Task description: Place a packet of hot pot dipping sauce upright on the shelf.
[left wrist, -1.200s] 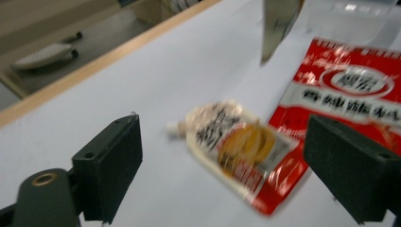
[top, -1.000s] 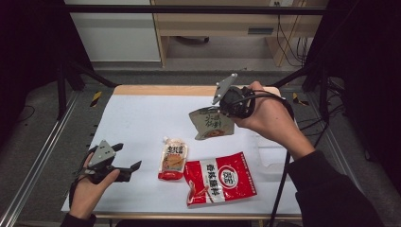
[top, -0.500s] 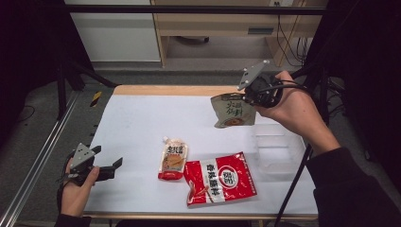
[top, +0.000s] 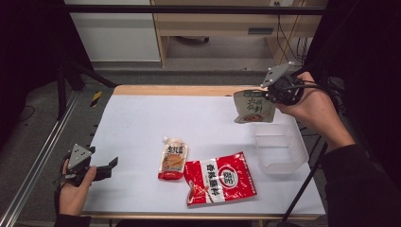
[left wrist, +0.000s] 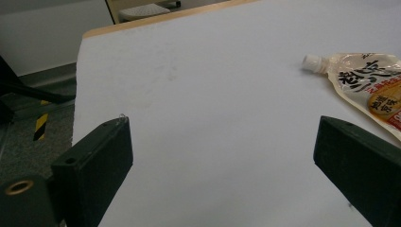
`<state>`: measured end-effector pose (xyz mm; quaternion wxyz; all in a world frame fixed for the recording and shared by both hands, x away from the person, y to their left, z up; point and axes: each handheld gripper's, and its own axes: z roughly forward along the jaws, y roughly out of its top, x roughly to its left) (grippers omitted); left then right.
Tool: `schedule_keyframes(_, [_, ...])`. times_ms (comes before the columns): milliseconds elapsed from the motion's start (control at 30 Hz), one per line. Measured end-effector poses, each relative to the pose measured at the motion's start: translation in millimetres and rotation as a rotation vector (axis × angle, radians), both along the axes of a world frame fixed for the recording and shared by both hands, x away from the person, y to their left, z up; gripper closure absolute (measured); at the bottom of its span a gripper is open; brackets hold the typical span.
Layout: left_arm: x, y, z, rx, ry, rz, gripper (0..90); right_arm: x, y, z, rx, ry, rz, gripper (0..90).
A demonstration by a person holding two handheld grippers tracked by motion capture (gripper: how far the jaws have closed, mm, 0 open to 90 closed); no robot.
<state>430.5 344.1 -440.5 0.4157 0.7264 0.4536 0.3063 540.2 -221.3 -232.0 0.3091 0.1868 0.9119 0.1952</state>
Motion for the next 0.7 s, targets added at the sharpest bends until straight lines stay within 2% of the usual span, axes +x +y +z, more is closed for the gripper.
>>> schedule_keyframes(200, [-0.2,2.5,-1.6,-0.005,0.004,0.017,5.4,14.2,-27.2,-15.6,0.002,-0.007,-0.030,90.0])
schedule_keyframes(467, [-1.0,-0.2,-2.1,0.009,0.004,0.022,5.4,30.6,-60.9,-32.2,0.054,-0.023,-0.075,90.0])
schedule_keyframes(700, [-0.4,-0.1,-2.8,0.009,0.008,0.026,5.3,39.8,-79.2,-41.0,0.088,-0.014,-0.107,90.0])
